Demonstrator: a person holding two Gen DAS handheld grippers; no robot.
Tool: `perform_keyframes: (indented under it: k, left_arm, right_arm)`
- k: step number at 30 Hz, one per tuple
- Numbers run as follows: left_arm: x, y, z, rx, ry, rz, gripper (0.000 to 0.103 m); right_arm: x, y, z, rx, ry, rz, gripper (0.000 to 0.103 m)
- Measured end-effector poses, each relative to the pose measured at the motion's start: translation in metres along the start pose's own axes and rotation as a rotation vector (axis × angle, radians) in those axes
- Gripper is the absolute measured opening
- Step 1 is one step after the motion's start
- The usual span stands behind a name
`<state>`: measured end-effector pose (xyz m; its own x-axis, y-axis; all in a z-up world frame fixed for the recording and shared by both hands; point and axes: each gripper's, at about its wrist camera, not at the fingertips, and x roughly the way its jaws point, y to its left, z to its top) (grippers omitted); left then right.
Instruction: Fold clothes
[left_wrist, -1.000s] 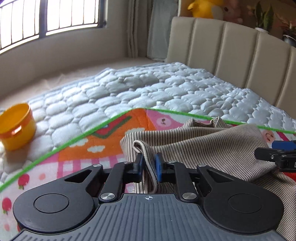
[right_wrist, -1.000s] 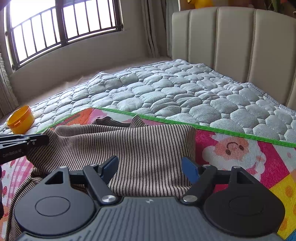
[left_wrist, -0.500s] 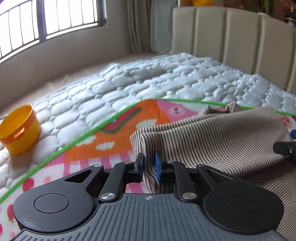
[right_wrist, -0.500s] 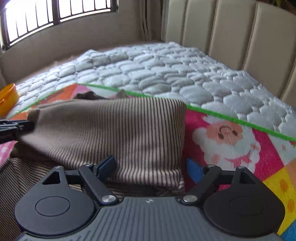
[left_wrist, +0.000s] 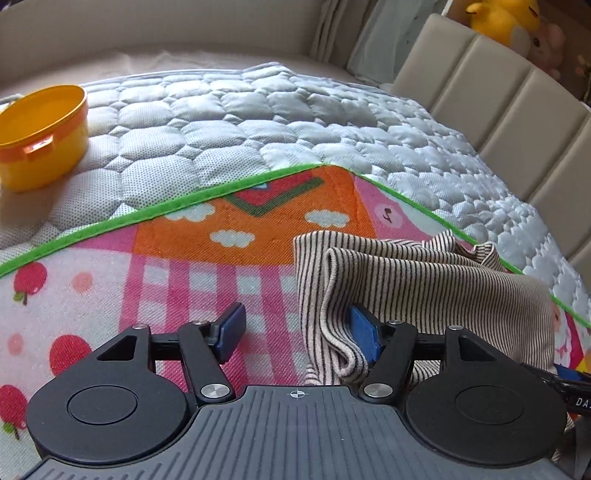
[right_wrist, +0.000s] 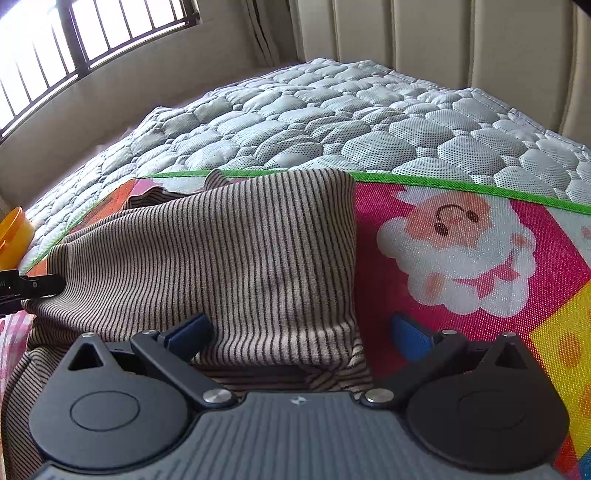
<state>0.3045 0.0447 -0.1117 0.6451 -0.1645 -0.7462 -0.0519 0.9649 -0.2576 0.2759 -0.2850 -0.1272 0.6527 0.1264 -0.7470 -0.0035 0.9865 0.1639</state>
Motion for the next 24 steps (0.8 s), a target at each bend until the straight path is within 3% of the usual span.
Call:
perform_keyframes:
  k: [7,9,13,16,20,24]
  left_arm:
    - [0.000,-0.013,-0.003,0.051,0.020,-0.037,0.090]
    - [-0.001,-0.016,-0.003,0.064,0.031,-0.058,0.090]
    - [0.000,-0.012,-0.003,-0.002,0.053,-0.137,0.088]
    - [-0.002,0.001,0.003,-0.090,0.091,-0.223,0.072]
    - [0.004,0.026,0.026,-0.208,0.139,-0.324,0.072]
    - [0.028,0.030,0.040,-0.176,0.211,-0.357,0.074]
  right_arm:
    - [-0.001,0.001,-0.004,0.001,-0.038,-0.013,0.103]
    - [-0.003,0.000,-0.010,0.003,-0.072,-0.006,0.103]
    - [-0.009,-0.006,-0.005,0.007,-0.063,0.025,0.103]
    - [-0.027,-0.015,0.013,-0.021,-0.088,0.066,0.100]
    - [-0.038,-0.025,0.052,-0.128,-0.115,0.129,0.072]
    - [0.003,-0.044,0.080,-0.020,-0.013,0.186,0.072]
